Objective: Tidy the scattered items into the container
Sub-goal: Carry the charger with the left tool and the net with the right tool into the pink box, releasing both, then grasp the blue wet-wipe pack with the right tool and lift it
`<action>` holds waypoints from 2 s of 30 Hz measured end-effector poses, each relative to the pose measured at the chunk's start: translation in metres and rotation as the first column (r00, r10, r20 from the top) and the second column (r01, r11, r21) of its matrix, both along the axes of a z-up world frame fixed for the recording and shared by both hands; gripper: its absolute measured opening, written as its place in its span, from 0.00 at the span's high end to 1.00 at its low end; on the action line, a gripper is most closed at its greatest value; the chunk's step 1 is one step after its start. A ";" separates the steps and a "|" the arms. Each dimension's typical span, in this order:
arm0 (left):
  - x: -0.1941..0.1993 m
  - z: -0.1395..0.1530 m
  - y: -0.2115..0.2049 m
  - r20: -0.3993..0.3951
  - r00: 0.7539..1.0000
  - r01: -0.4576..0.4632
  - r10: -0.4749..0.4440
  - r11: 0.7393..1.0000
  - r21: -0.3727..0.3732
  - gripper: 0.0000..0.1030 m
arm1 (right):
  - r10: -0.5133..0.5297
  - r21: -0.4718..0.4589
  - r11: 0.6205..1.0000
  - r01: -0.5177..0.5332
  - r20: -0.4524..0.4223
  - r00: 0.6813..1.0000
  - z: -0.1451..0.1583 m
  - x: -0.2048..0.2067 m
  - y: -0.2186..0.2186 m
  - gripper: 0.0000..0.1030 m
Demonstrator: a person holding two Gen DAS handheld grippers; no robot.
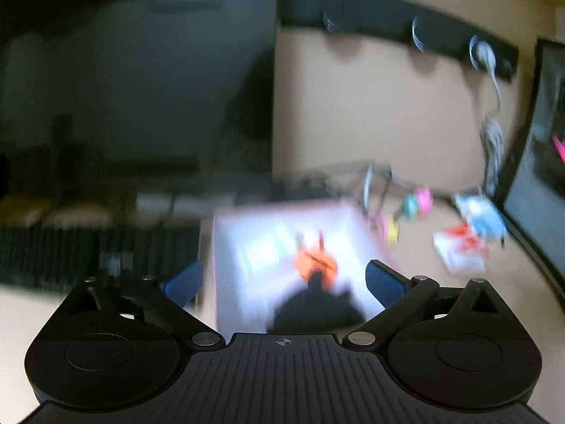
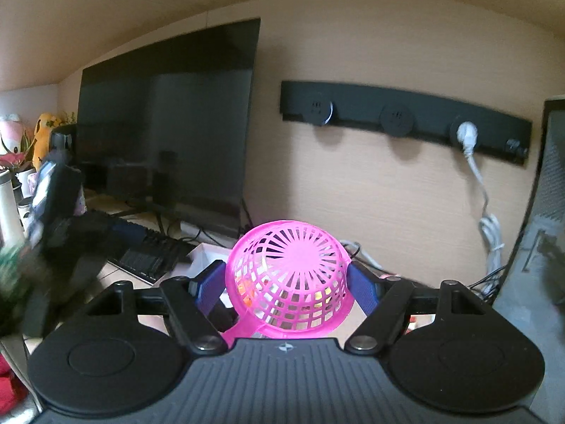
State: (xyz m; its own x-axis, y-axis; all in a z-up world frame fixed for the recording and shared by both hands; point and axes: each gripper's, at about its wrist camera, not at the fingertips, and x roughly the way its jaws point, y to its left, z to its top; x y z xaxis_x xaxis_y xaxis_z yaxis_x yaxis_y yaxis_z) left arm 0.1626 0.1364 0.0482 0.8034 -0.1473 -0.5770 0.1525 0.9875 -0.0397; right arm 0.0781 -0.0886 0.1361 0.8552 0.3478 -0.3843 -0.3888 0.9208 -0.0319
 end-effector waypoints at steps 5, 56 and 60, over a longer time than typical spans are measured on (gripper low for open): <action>-0.050 -0.041 0.006 -0.155 0.987 -0.046 0.039 0.998 -0.042 0.02 | 0.089 0.067 0.994 -0.083 -0.109 0.990 -0.008 0.052 0.020 0.27; -0.084 -0.065 -0.049 -0.347 0.927 -0.123 0.144 0.989 0.082 0.00 | -0.594 -0.245 0.799 0.550 -0.176 0.785 -0.204 0.267 -0.140 0.17; -0.089 -0.064 -0.047 -0.346 0.927 -0.127 0.145 0.989 0.072 0.00 | -0.590 -0.242 0.802 0.545 -0.188 0.785 -0.207 0.257 -0.141 0.42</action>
State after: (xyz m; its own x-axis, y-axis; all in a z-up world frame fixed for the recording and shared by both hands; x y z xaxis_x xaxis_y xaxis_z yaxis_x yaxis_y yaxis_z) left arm 0.0733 0.0896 -0.0156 0.5596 -0.0163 -0.8286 0.0017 0.9998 -0.0186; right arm 0.3353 -0.2294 -0.0711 0.7479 -0.2594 -0.6110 0.1876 0.9656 -0.1803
